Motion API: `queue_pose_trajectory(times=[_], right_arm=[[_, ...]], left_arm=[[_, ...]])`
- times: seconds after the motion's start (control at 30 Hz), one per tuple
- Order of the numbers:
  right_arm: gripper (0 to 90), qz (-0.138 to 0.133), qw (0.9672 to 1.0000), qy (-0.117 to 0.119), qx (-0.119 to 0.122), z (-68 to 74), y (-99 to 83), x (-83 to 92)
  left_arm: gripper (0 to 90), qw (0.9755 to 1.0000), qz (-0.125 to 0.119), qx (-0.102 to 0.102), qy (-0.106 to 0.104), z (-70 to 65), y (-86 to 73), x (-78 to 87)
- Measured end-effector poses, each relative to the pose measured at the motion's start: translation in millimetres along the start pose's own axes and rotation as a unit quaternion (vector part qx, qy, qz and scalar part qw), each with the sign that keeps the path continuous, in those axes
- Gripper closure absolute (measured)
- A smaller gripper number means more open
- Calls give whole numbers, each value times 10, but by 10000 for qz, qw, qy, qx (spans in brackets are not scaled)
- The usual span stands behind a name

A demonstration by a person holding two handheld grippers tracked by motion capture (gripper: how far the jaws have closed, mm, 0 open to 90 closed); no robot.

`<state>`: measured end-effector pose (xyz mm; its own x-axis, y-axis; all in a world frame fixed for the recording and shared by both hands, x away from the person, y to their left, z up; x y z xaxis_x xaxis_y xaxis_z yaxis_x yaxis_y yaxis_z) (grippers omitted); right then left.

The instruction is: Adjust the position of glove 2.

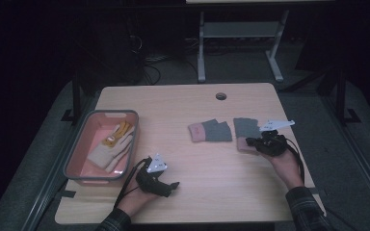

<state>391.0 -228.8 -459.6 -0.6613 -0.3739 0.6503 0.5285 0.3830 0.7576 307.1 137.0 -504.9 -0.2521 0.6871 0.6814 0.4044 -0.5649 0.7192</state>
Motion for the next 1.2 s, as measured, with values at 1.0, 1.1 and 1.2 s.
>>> queue_pose_trajectory(times=[1.0,1.1,1.2], right_arm=[[900,573,9982,-84,185,-198,-92,-372],[900,603,9978,-37,254,-163,-99,-353],[900,618,9977,-23,295,-139,-105,-339]], left_arm=[[122,9999,39,-112,-119,-6,2,-3],[122,9999,29,-111,-113,-6,2,-5],[122,9999,31,-114,-112,-6,3,-5]])
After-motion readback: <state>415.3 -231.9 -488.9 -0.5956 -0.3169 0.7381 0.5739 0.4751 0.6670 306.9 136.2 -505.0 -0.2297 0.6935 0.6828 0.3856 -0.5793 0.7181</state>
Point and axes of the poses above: each handheld gripper's, and its own axes: x roughly backward along the jaws, y roughly out of its top, z roughly to its left, the point moved 4 cm from there along -x, roughly forward along the jaws, and after that the axes turned 11 degrees about -y, right-handed, at the moved point
